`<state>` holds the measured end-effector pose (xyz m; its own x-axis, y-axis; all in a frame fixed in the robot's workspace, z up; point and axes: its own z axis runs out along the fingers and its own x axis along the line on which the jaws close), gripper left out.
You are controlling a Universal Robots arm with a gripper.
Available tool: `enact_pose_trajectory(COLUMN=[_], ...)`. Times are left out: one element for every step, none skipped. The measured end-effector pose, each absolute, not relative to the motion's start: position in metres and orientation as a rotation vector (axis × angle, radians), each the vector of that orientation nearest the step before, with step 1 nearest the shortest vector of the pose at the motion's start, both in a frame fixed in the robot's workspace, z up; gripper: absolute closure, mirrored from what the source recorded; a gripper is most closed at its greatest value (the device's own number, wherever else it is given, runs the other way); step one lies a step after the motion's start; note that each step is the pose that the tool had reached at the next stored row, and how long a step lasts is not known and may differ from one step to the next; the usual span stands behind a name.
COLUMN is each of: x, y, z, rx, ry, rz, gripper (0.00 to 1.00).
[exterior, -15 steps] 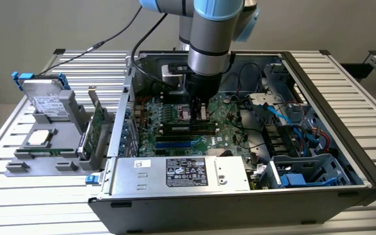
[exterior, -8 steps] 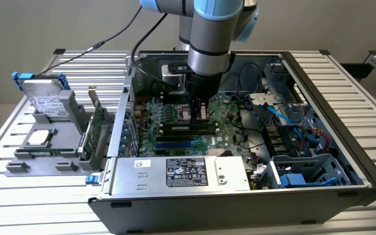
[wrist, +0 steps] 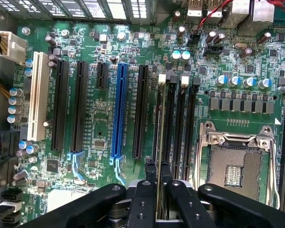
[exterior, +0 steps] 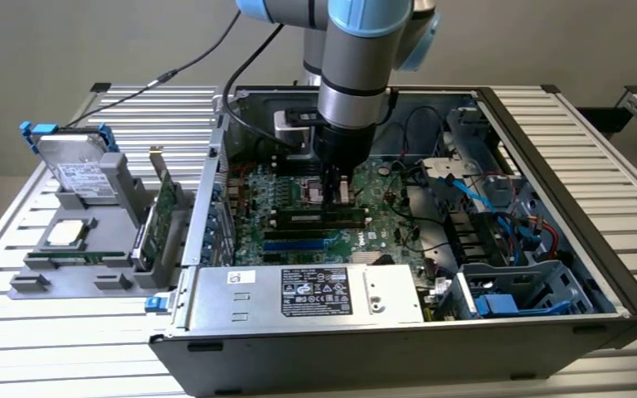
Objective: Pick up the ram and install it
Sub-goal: 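Insert the ram into the slot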
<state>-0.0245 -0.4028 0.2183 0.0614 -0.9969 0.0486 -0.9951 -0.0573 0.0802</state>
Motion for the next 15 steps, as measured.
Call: enact_pose_trajectory(x=[-0.0245, -0.0245, -0.0245, -0.0245, -0.0245, -0.0245, -0.0245, -0.0245, -0.0245, -0.0245, -0.0245, -0.0245, -0.0245, -0.0245, -0.0245], y=[-0.4027, -0.4027, -0.4027, -0.4027, -0.4027, -0.4026, -0.4026, -0.4026, -0.4026, -0.4026, -0.4026, -0.4026, -0.4026, -0.4024, -0.4023], z=[0.2182, 0.2182, 0.2182, 0.2181, 0.2181, 0.2181, 0.2181, 0.218, 0.218, 0.218, 0.2181, 0.2185, 0.2198, 0.2225, 0.2267], rx=[2.219, 2.22, 2.22, 2.22, 2.22, 2.22, 2.22, 2.22, 2.22, 2.22, 2.22, 2.22, 2.22, 2.22, 2.22], ry=[-2.091, -2.091, -2.091, -2.091, -2.091, -2.091, -2.091, -2.091, -2.091, -2.091, -2.091, -2.091, -2.091, -2.092, -2.091], rz=[-0.03, -0.03, -0.03, -0.03, -0.03, -0.03, -0.03, -0.03, -0.03, -0.03, -0.03, -0.03, -0.03, -0.03, -0.03], gripper=[0.86, 0.86, 0.86, 0.86, 0.86, 0.86, 0.86, 0.86, 0.84, 0.78, 0.78, 0.72, 0.66, 0.66, 0.6])
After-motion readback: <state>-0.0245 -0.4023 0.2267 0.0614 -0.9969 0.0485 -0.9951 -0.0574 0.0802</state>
